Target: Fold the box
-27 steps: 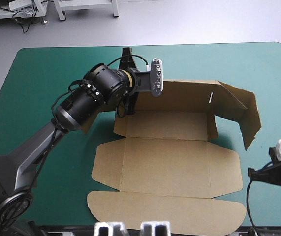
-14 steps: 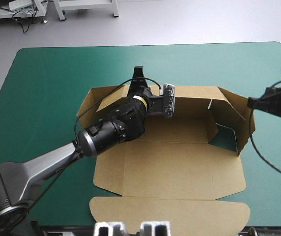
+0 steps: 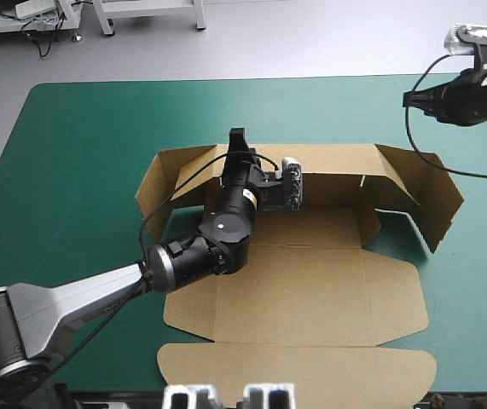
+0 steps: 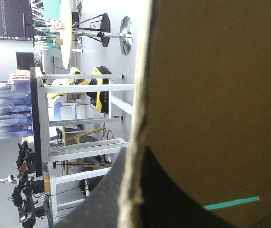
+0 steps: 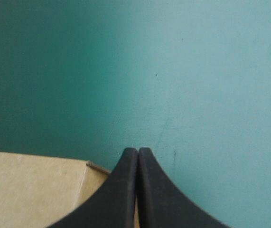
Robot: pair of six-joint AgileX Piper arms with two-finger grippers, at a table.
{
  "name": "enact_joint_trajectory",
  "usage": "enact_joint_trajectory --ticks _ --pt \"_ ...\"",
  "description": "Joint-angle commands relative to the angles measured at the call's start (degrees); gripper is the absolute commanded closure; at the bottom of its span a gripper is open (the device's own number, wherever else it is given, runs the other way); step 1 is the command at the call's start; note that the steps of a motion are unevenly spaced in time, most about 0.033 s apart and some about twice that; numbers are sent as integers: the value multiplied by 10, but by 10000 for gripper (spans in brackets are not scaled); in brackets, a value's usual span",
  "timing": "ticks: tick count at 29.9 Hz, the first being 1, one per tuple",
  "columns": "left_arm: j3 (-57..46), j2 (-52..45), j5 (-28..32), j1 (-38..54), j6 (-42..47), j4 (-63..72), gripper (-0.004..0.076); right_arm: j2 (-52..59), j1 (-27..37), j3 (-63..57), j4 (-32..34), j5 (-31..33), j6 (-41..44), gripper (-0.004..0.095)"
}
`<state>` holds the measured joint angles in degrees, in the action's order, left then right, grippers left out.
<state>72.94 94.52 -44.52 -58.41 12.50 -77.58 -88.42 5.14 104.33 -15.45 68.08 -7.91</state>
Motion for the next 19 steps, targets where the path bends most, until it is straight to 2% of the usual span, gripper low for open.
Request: enact_joint_trajectory --ticks 1,8,13,19 --pt "15 -31 -2 -10 34 -52 734 -39 -1 48 -25 -6 -7 928" --pt "15 -31 -1 -12 48 -56 734 -114 -1 61 -34 35 -14 928" --pt "15 -31 -3 -12 48 -56 734 -108 -1 44 -3 35 -16 928" --pt "15 -31 -3 -12 48 -56 734 -72 -1 -22 3 35 -35 928"
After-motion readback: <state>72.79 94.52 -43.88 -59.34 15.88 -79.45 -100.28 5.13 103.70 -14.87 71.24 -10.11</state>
